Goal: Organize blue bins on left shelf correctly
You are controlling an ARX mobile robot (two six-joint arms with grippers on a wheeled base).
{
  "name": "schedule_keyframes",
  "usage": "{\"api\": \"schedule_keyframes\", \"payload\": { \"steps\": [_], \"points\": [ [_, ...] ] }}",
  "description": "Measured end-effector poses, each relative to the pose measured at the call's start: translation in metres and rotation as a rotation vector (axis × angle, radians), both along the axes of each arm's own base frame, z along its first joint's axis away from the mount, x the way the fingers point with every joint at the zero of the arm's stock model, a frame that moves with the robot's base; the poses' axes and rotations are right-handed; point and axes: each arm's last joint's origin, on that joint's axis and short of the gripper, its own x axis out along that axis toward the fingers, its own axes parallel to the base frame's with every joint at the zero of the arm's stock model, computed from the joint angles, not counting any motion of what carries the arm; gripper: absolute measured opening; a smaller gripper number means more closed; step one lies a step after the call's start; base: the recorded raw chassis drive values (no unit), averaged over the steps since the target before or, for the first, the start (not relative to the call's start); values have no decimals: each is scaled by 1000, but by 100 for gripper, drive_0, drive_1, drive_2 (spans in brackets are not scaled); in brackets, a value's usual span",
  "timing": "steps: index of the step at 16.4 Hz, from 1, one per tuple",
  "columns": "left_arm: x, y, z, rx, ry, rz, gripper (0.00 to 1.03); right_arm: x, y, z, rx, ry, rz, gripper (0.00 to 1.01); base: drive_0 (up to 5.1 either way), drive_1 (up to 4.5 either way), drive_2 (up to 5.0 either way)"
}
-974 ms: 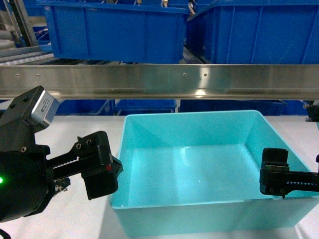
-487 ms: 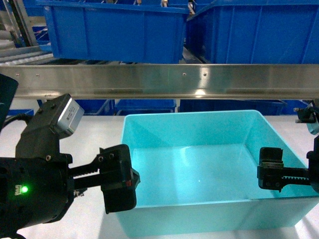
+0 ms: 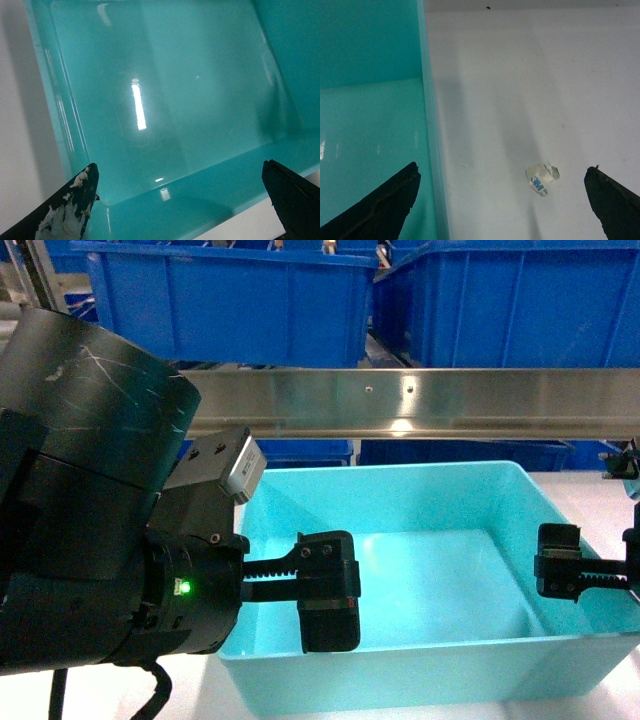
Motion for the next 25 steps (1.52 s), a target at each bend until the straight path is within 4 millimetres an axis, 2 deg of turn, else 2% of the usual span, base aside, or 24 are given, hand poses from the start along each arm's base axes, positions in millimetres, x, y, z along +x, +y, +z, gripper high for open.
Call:
{"api": "schedule_keyframes", "payload": {
  "steps": [3, 6, 7, 8, 10, 13, 16, 19, 25],
  "points": [
    [-2, 2, 6, 30, 9, 37, 98, 2, 0, 0, 28, -6, 49, 98, 0, 0, 0],
    [-9, 16, 39, -31, -85, 86, 98, 0, 5, 0, 23, -24, 57, 98, 0, 0, 0],
    [-11, 19, 43, -35, -84, 89, 98, -2, 9, -2, 18, -13, 63, 98, 0, 0, 0],
    [-13, 22, 40, -24, -64, 91, 98, -3, 13, -3, 18, -16, 68, 98, 0, 0, 0],
    [-19, 31, 13, 50, 24, 106, 98, -5, 18, -4, 15, -7, 78, 98, 0, 0, 0],
    [-14, 31, -3, 86, 57, 100, 98, -5, 18, -4, 18, -9, 81, 98, 0, 0, 0],
    [1, 21, -19, 113, 95, 82, 98, 0, 9, -2, 33, -16, 77, 98, 0, 0, 0],
    [2, 19, -21, 115, 99, 78, 98, 6, -1, -2, 40, -13, 77, 98, 0, 0, 0],
    [2, 19, -21, 115, 99, 78, 98, 5, -5, -5, 33, 5, 82, 98, 0, 0, 0]
  ]
}}
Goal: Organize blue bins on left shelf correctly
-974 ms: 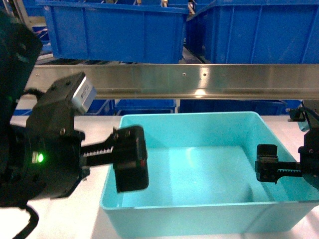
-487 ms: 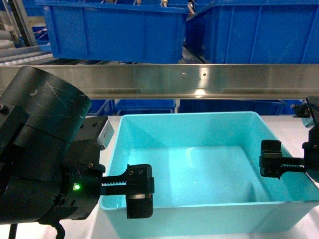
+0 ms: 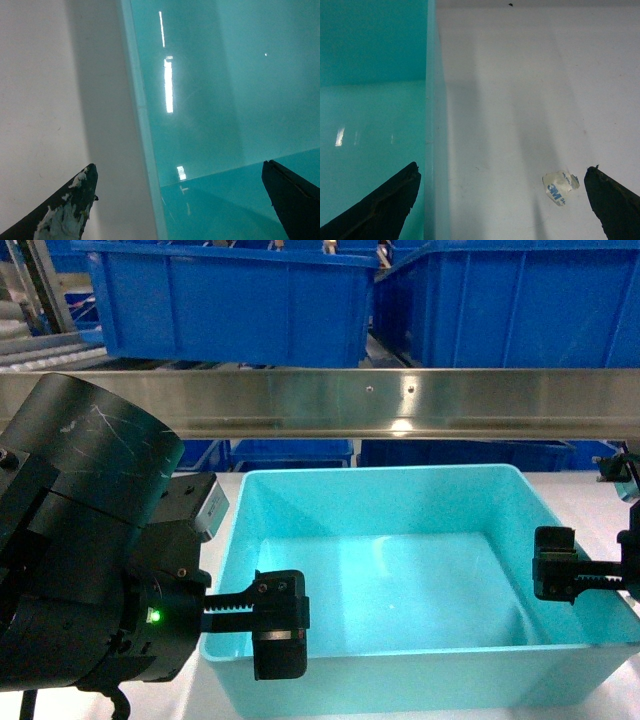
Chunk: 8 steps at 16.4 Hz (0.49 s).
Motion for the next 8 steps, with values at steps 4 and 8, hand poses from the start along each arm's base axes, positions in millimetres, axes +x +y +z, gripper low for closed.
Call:
{"api": "schedule_keyframes", "payload": {
  "steps": [4, 8],
  "points": [
    [0, 0, 0, -2, 2, 3, 98, 0, 0, 0, 0, 0, 1, 98, 0, 0, 0],
    [10, -4, -1, -4, -7, 5, 98, 0, 0, 0, 0, 0, 1, 98, 0, 0, 0]
  ]
}}
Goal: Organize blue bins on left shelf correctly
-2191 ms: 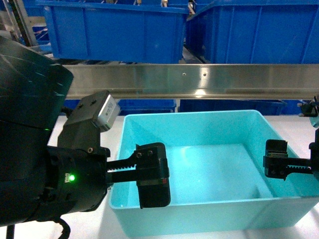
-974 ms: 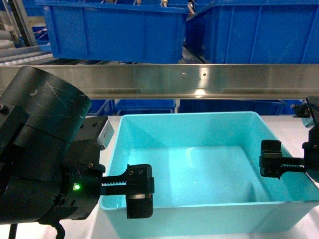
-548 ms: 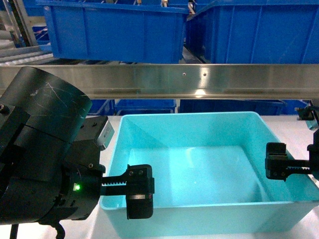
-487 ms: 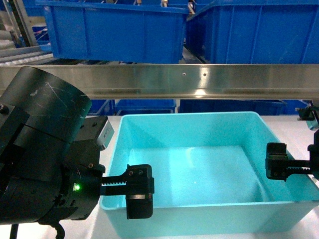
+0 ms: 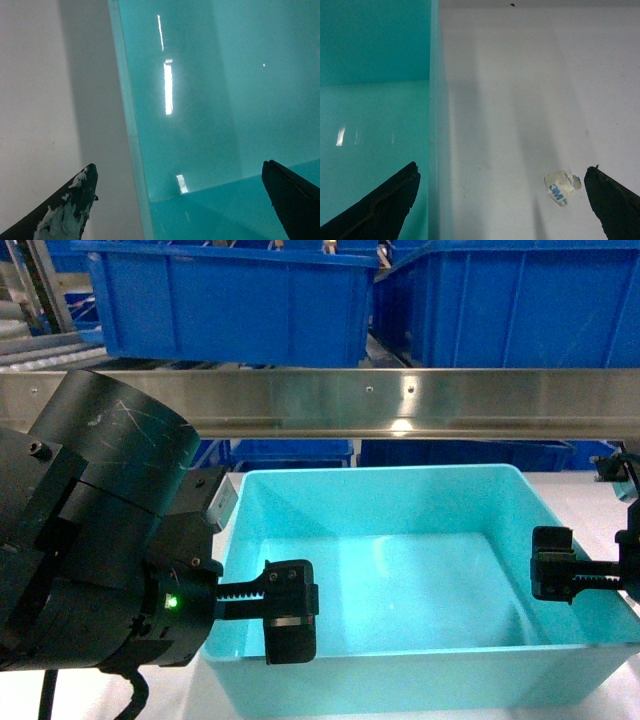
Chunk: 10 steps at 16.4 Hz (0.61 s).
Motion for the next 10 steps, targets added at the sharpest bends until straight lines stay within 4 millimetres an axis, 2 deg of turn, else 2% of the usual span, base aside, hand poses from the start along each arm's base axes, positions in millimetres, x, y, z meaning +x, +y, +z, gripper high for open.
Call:
{"api": "schedule_keyframes", "payload": {
  "steps": [4, 10],
  "points": [
    [15, 0, -2, 8, 12, 41, 98, 0, 0, 0, 0, 0, 0, 98, 0, 0, 0],
    [15, 2, -15, 52, 58, 61, 98, 0, 0, 0, 0, 0, 0, 98, 0, 0, 0]
  ]
}}
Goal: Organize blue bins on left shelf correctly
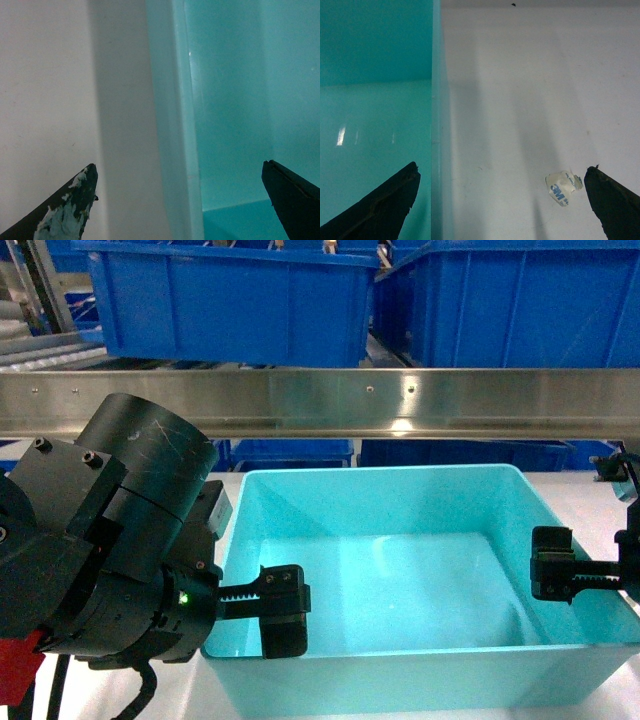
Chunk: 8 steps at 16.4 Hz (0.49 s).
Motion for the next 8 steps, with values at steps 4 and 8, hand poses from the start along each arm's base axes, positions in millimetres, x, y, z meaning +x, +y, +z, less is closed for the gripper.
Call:
{"api": "schedule_keyframes", "payload": {
  "steps": [4, 8],
  "points": [
    [-1, 1, -1, 6, -3, 4, 98, 0, 0, 0, 0, 0, 0, 98, 0, 0, 0],
    [0, 0, 0, 3, -7, 3, 26, 0, 1, 0, 9, -3, 28, 24, 0, 0, 0]
  ]
}}
